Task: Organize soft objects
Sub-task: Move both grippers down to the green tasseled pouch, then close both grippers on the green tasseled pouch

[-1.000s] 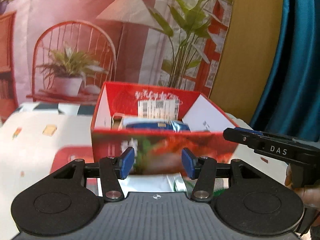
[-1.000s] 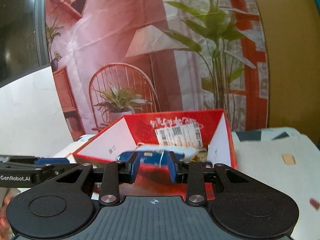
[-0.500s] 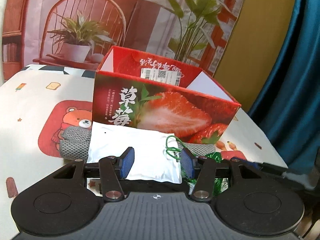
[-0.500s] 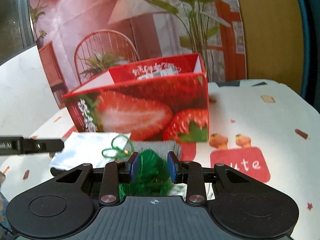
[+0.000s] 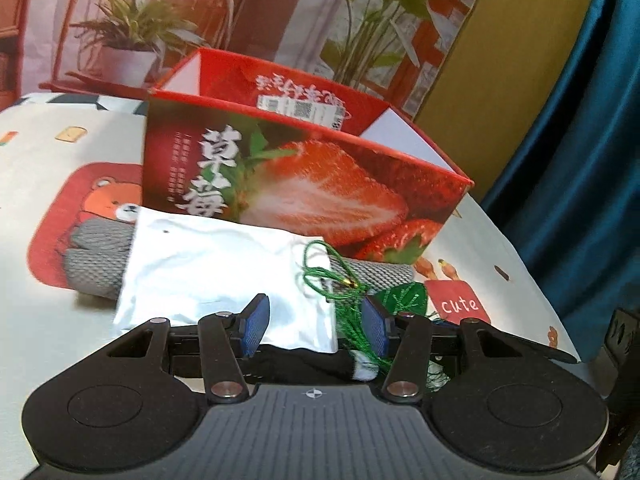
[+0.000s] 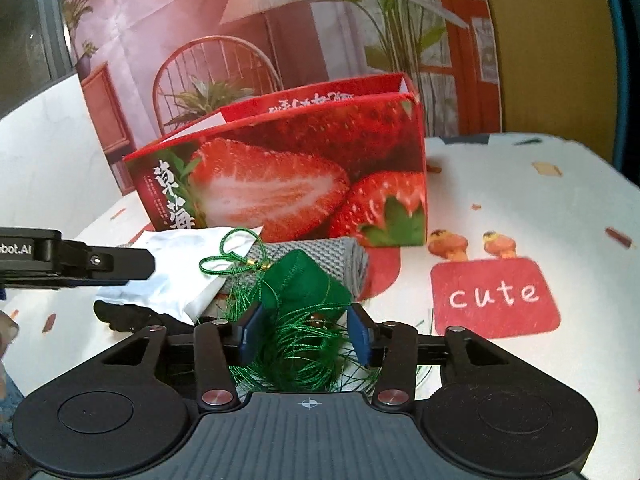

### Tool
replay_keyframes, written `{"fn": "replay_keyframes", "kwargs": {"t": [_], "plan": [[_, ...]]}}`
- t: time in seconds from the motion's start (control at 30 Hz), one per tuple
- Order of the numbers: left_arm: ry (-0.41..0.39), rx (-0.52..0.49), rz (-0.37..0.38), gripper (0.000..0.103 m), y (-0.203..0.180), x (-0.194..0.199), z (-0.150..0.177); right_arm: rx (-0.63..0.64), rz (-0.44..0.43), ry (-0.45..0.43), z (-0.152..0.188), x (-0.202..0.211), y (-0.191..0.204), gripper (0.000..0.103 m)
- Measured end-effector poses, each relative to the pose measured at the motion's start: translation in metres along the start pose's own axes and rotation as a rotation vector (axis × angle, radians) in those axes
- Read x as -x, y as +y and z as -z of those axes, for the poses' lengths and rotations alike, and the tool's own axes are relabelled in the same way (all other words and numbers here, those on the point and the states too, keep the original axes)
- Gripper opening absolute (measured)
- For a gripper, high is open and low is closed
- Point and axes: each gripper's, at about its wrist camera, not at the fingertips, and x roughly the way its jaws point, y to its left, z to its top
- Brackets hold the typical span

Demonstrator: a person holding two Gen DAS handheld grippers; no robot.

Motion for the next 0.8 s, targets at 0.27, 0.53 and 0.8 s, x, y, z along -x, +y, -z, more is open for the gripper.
{"fn": "replay_keyframes", "kwargs": {"t": [0.27,0.53,0.8], "plan": [[0.053,-0.013,0.076,0.041,-0.018,-0.029,-0.008,-0.049,-0.016,-0.006,-0.006,0.005,-0.013,0.040],[0.123,0.000,0.126,0.041,-0.026,-0.058,0.001,-0.057,-0.054,0.034,-0.001,-0.001,-0.018,0.040],[0.160,0.099,0.175,0.042,-0.013,-0.075,0.000,-0.050,-0.084,0.036,0.004,-0.009,-0.017,0.040]]}}
